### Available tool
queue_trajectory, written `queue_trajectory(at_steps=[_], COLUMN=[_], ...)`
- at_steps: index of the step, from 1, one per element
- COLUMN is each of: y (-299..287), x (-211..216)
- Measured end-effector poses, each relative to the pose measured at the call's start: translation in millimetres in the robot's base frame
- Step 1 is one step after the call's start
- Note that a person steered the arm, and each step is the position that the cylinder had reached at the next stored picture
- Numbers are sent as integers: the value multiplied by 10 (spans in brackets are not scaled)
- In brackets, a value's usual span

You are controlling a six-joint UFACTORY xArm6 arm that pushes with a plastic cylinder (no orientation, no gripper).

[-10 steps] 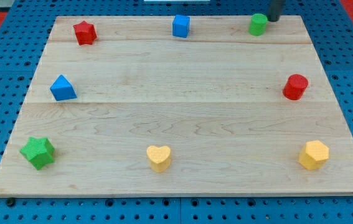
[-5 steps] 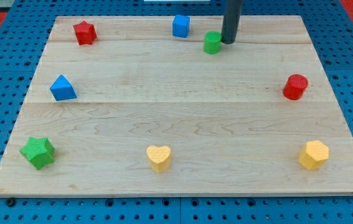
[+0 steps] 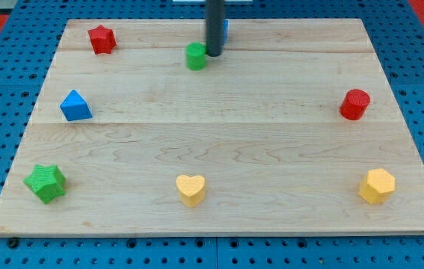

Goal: Move the green circle into the green star

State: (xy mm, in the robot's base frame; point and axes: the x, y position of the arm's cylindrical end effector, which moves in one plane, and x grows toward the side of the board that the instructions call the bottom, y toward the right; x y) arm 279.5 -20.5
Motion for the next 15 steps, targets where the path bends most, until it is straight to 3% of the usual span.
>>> queue_trajectory(at_steps=[2, 4, 5, 7, 9, 11, 12, 14, 15], y=[-270, -136, -594, -741, -814, -1209, -1283, -1603, -1447], x=[664, 155, 191, 1141, 969, 1878, 2074, 2141, 2108])
